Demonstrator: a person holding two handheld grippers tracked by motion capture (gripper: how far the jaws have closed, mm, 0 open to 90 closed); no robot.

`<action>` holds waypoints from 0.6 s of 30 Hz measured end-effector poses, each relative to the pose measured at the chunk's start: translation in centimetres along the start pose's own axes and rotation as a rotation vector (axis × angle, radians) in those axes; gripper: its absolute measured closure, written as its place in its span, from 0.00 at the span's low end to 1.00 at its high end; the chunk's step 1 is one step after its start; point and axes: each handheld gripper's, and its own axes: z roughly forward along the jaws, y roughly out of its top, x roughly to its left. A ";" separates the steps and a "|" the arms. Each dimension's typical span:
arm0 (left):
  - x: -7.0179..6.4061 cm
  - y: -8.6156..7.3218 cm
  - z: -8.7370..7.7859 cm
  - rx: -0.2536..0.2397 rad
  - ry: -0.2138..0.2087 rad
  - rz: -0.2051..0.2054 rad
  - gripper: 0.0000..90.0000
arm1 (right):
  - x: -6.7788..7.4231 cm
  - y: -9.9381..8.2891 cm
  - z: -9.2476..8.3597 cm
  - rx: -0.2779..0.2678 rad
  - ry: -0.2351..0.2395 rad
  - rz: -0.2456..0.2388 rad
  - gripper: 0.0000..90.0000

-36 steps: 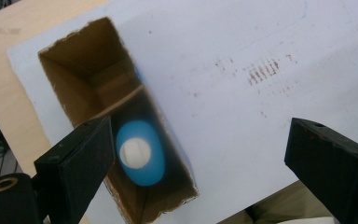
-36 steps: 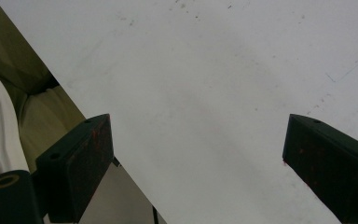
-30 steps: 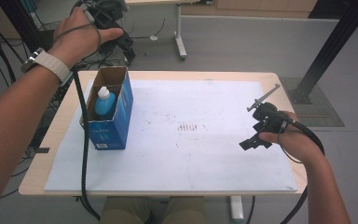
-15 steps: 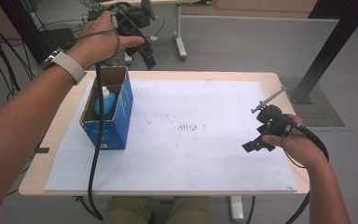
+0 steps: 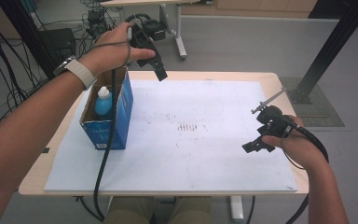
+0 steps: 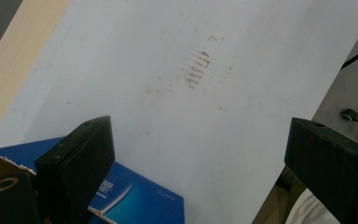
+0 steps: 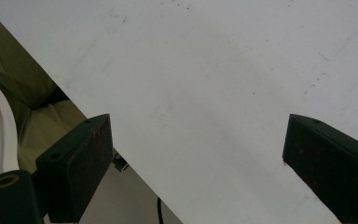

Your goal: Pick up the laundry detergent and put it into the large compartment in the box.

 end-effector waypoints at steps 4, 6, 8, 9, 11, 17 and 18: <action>-0.2 0.4 1.0 0.016 -0.007 0.050 0.10 | -0.1 0.0 0.1 0.001 0.000 0.003 0.09; -0.3 0.5 1.5 0.020 -0.007 0.085 0.10 | -0.2 0.1 0.2 0.001 0.001 0.004 0.09; -0.4 0.6 2.0 0.026 -0.018 0.114 0.10 | -0.2 0.2 0.2 0.002 0.000 0.007 0.09; -0.5 0.6 2.3 0.028 -0.022 0.123 0.10 | -0.2 0.2 0.3 0.003 0.001 0.006 0.09; -0.7 0.7 2.7 0.034 -0.023 0.130 0.10 | -0.2 0.2 0.3 0.003 0.001 0.004 0.09; -1.9 0.7 4.0 0.048 -0.020 0.187 0.10 | 0.0 0.2 0.3 0.007 -0.001 0.009 0.09; -2.3 0.7 4.2 0.050 -0.017 0.205 0.10 | 0.0 0.2 0.3 0.007 -0.002 0.010 0.09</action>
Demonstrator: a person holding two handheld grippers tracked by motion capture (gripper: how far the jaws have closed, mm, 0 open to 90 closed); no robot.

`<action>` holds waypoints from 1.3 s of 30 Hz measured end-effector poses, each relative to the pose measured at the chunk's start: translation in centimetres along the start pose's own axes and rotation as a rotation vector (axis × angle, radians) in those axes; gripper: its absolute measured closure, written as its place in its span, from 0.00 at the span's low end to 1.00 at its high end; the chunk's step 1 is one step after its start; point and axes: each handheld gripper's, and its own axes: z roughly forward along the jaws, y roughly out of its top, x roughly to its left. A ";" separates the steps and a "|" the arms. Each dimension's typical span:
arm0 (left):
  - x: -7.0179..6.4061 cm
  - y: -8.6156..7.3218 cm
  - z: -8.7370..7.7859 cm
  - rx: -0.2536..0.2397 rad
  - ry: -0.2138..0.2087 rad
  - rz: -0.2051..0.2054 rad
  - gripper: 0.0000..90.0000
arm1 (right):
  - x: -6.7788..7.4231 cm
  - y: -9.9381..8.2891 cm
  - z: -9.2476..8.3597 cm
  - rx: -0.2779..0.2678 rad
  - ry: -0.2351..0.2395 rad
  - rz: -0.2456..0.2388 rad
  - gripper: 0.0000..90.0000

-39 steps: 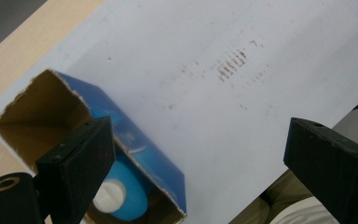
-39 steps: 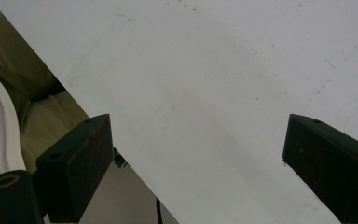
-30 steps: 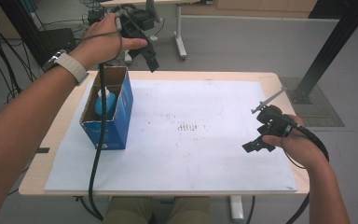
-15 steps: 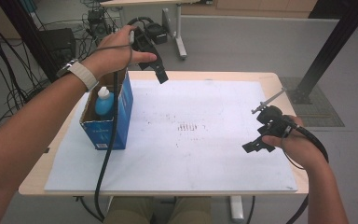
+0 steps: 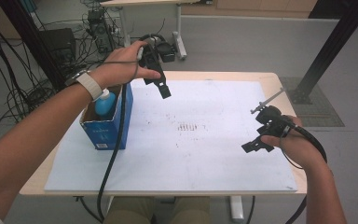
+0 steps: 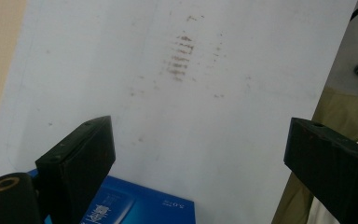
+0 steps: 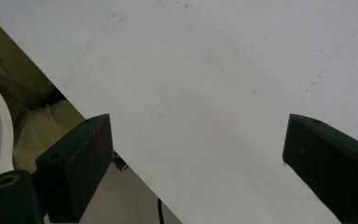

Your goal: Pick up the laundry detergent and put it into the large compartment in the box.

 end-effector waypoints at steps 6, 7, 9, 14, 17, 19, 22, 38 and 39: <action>-0.9 0.3 0.7 0.003 -0.006 0.045 0.10 | 0.1 0.1 0.0 0.000 0.001 -0.002 0.09; -1.0 0.5 0.8 0.008 -0.005 0.058 0.10 | 0.1 0.2 0.1 0.001 0.001 -0.004 0.09; -1.2 0.6 1.0 0.007 -0.009 0.064 0.10 | 0.1 0.2 0.0 0.000 0.000 -0.001 0.09; -1.8 1.0 1.7 0.028 0.001 0.092 0.10 | 0.0 0.2 0.0 -0.001 0.000 -0.004 0.09; -1.8 0.9 2.2 0.019 -0.009 0.091 0.10 | -0.1 0.2 0.0 0.001 -0.001 0.000 0.09; -1.8 0.8 2.6 0.020 -0.012 0.089 0.10 | -0.2 0.2 0.0 0.001 -0.001 0.000 0.09; -1.8 0.9 3.0 0.034 -0.009 0.089 0.10 | -0.2 0.4 0.2 0.002 0.000 -0.005 0.09; -2.0 0.6 3.4 0.033 -0.002 0.074 0.10 | -0.1 0.5 0.4 0.006 0.005 -0.009 0.09; -2.0 0.7 3.4 0.034 -0.002 0.076 0.10 | -0.1 0.5 0.5 0.006 0.006 -0.009 0.09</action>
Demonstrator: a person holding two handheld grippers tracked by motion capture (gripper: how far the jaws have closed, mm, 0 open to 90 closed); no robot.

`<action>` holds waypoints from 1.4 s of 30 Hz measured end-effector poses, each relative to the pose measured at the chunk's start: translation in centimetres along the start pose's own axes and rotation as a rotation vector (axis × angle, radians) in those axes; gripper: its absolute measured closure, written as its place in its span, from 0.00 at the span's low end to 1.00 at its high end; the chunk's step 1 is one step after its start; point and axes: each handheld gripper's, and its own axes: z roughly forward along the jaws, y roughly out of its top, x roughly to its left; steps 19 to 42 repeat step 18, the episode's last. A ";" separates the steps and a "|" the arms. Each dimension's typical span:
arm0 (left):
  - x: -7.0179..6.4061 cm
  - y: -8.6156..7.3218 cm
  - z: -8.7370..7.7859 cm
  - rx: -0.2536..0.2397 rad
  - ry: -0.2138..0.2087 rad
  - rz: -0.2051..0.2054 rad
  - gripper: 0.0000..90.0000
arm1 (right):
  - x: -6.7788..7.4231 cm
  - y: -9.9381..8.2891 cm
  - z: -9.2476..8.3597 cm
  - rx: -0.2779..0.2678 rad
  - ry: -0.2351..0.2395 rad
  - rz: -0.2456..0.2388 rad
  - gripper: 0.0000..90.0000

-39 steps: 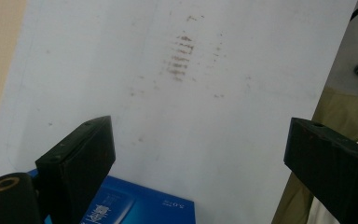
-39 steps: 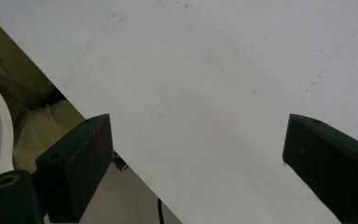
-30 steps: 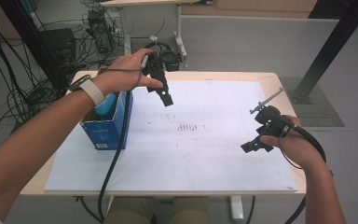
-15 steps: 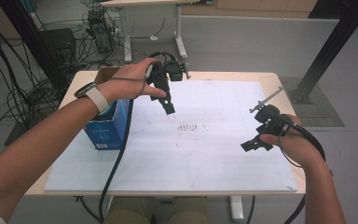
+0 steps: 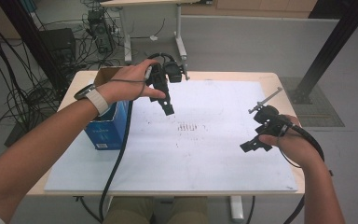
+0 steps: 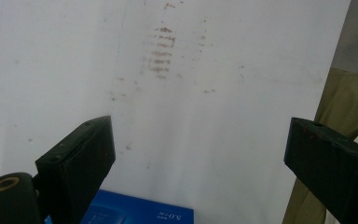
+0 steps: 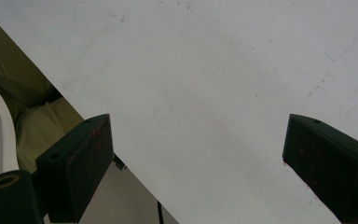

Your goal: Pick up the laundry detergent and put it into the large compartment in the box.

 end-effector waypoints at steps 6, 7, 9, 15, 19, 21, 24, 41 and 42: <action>0.2 0.1 0.2 0.012 -0.005 0.003 0.10 | -0.1 0.0 0.3 0.000 0.006 0.002 0.09; 0.2 0.0 0.3 0.009 -0.006 0.001 0.10 | -0.1 0.0 0.3 0.001 0.005 0.000 0.09; 0.3 -0.1 0.4 0.005 -0.010 -0.006 0.10 | -0.2 0.0 0.4 0.001 0.006 0.002 0.09; 0.4 -0.3 0.6 0.009 -0.011 -0.014 0.10 | -0.2 -0.1 0.5 -0.003 0.010 -0.001 0.09; 0.4 -0.3 0.6 0.011 -0.012 -0.011 0.10 | -0.2 -0.2 0.5 -0.001 0.013 0.002 0.09; 0.4 -0.3 0.6 0.011 -0.012 -0.011 0.10 | -0.2 -0.2 0.5 -0.001 0.013 0.002 0.09; 0.4 -0.3 0.6 0.011 -0.012 -0.011 0.10 | -0.2 -0.2 0.5 -0.001 0.013 0.002 0.09; 0.4 -0.3 0.6 0.011 -0.012 -0.011 0.10 | -0.2 -0.2 0.5 -0.001 0.013 0.002 0.09; 0.4 -0.3 0.6 0.011 -0.012 -0.011 0.10 | -0.2 -0.2 0.5 -0.001 0.013 0.002 0.09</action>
